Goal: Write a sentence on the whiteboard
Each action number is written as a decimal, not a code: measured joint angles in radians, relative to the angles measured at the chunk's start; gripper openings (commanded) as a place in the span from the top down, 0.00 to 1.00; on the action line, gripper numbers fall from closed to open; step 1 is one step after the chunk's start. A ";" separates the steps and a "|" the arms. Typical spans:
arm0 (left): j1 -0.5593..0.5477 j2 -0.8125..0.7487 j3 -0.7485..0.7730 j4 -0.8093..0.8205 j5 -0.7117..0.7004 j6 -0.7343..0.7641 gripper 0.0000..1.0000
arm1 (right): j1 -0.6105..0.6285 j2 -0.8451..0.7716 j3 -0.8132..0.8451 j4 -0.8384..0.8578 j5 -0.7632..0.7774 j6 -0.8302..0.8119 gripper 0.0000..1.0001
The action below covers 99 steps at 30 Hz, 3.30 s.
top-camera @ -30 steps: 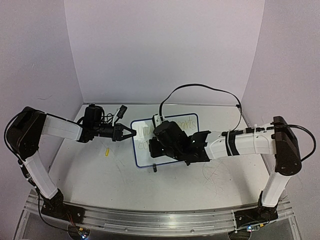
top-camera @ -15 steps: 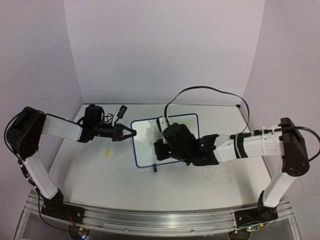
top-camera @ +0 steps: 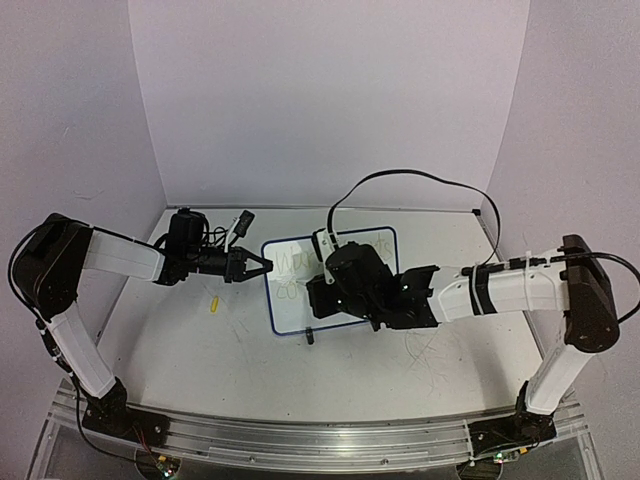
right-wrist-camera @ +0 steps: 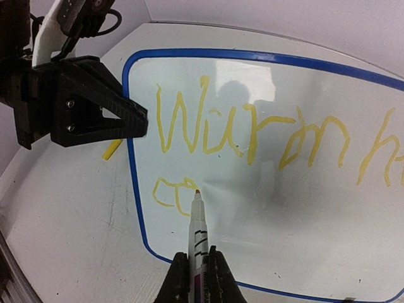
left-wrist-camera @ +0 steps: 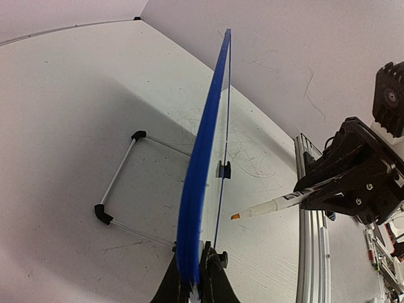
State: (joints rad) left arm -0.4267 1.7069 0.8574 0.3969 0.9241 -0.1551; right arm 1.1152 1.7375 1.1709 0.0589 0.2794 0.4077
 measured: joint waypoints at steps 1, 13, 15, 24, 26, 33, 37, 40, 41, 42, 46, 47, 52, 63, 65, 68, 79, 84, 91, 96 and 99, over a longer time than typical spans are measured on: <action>0.000 0.000 0.000 0.000 0.000 0.000 1.00 | 0.000 0.001 0.002 0.000 -0.002 0.000 1.00; 0.000 0.000 0.000 0.000 0.000 0.000 1.00 | 0.000 0.002 0.003 -0.001 0.004 -0.001 1.00; 0.000 0.000 0.000 0.000 0.000 0.000 1.00 | 0.000 0.002 0.003 -0.002 0.012 -0.001 1.00; 0.000 0.000 0.000 0.000 -0.001 0.000 1.00 | 0.000 0.002 0.003 -0.008 0.036 -0.017 1.00; 0.000 0.000 0.000 0.000 -0.001 0.000 1.00 | 0.000 0.002 0.003 -0.008 0.043 -0.022 1.00; 0.000 0.000 0.000 0.000 -0.001 0.000 1.00 | 0.000 0.002 0.002 -0.009 0.052 -0.036 1.00; 0.000 0.000 0.000 0.000 -0.001 0.000 1.00 | 0.000 0.002 0.003 -0.016 0.049 -0.045 1.00; 0.000 0.000 0.000 0.000 -0.001 0.000 1.00 | 0.000 0.002 0.005 -0.026 0.045 -0.050 1.00; 0.000 0.000 0.000 0.000 -0.001 0.000 1.00 | 0.000 0.003 0.010 -0.030 0.045 -0.050 1.00; 0.000 0.000 0.000 0.000 -0.001 0.000 1.00 | 0.000 0.005 0.014 -0.031 0.046 -0.050 1.00; 0.000 0.000 0.000 0.000 -0.001 0.000 1.00 | 0.000 0.015 0.033 -0.031 0.048 -0.050 1.00; 0.000 0.000 0.000 0.000 -0.001 0.000 1.00 | 0.000 0.017 0.037 -0.031 0.048 -0.050 1.00; 0.000 0.000 0.000 0.000 -0.001 0.000 1.00 | 0.000 0.041 0.057 -0.032 0.036 -0.050 1.00; 0.000 0.000 0.000 0.000 -0.001 0.000 1.00 | 0.000 0.045 0.058 -0.039 0.022 -0.041 1.00; 0.000 0.000 0.000 0.000 -0.001 0.000 1.00 | 0.000 0.045 0.058 -0.042 0.026 -0.037 1.00; 0.000 0.000 0.000 0.000 -0.001 0.000 1.00 | 0.000 0.048 0.058 -0.051 0.036 -0.027 1.00; 0.000 0.000 0.001 -0.004 -0.003 0.000 1.00 | 0.003 0.060 0.066 -0.087 0.045 0.009 1.00; 0.000 0.000 0.001 -0.004 -0.003 0.000 1.00 | 0.004 0.060 0.066 -0.102 0.044 0.023 1.00; 0.000 0.000 0.001 -0.004 -0.003 0.000 1.00 | 0.012 0.064 0.066 -0.127 0.041 0.048 1.00; 0.000 0.000 0.001 -0.004 -0.003 0.000 1.00 | 0.013 0.066 0.066 -0.134 0.041 0.062 1.00; 0.000 0.000 0.001 -0.004 -0.003 0.000 1.00 | 0.016 0.071 0.066 -0.134 0.039 0.065 1.00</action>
State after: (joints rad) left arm -0.4267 1.7067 0.8581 0.3927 0.9209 -0.1551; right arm 1.1308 1.8086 1.2369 -0.0751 0.3188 0.4727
